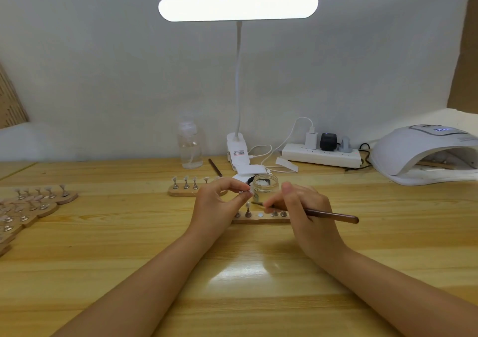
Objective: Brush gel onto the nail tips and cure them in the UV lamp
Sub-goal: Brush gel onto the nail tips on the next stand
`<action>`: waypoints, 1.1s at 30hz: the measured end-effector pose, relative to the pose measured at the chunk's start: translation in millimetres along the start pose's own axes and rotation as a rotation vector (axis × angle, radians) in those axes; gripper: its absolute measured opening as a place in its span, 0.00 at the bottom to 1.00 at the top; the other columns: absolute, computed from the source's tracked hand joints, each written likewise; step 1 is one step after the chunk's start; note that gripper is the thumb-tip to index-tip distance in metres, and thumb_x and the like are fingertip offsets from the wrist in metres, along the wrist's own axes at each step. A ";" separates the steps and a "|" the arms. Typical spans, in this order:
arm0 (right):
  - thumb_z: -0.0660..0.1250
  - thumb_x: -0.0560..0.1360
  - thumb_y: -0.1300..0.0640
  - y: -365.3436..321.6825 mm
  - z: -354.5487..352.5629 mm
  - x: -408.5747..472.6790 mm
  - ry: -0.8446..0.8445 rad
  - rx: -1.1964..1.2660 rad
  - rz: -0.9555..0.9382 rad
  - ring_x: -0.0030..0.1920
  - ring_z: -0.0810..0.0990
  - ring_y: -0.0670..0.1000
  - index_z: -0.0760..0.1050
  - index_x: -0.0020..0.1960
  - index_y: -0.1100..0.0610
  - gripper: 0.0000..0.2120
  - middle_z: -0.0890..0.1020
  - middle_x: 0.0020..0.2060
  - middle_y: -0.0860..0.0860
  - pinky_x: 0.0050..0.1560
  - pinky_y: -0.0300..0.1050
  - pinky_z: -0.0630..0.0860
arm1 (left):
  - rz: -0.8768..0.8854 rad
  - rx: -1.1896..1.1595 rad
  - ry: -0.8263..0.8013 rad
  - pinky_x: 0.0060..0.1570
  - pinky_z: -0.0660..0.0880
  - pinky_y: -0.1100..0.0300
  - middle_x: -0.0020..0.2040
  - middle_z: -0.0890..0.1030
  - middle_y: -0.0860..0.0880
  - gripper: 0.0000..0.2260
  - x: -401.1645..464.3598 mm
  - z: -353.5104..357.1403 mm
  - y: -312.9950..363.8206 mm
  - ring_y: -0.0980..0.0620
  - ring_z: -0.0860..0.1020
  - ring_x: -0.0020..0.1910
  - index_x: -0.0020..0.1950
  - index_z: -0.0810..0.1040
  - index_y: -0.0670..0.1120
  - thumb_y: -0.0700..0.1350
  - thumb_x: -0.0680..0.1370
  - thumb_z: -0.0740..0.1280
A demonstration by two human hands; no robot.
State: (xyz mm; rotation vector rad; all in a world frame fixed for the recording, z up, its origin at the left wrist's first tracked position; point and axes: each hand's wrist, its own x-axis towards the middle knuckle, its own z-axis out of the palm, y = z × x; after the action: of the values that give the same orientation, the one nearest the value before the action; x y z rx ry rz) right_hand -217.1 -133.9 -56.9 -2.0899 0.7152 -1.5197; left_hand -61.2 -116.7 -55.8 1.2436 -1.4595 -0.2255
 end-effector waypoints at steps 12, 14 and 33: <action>0.49 0.76 0.47 1.5 0.1 -0.9 0.029 -0.051 -0.051 0.40 0.78 0.41 0.76 0.39 0.45 0.18 0.79 0.33 0.38 0.47 0.44 0.73 | -0.001 0.001 0.016 0.45 0.69 0.75 0.34 0.80 0.58 0.11 -0.5 0.3 1.7 0.67 0.75 0.39 0.35 0.79 0.55 0.37 0.68 0.73; 0.49 0.76 0.47 0.0 -0.3 0.8 0.019 -0.081 -0.055 0.43 0.78 0.40 0.74 0.42 0.42 0.15 0.78 0.37 0.35 0.46 0.41 0.74 | 0.000 0.004 0.011 0.45 0.69 0.74 0.35 0.80 0.58 0.11 -0.6 0.1 2.3 0.66 0.76 0.39 0.36 0.79 0.54 0.38 0.68 0.73; 0.49 0.75 0.45 -0.4 -0.9 -0.6 -0.021 -0.026 -0.004 0.36 0.78 0.39 0.78 0.39 0.49 0.21 0.80 0.33 0.40 0.44 0.43 0.73 | 0.003 -0.004 -0.002 0.48 0.70 0.73 0.34 0.80 0.60 0.12 -0.4 0.3 0.8 0.67 0.77 0.39 0.36 0.80 0.55 0.37 0.68 0.74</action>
State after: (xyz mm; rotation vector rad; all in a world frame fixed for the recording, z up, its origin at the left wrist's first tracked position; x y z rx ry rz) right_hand -218.1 -133.3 -56.9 -2.1239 0.7273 -1.4962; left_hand -62.0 -116.2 -55.5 1.2384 -1.4617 -0.2281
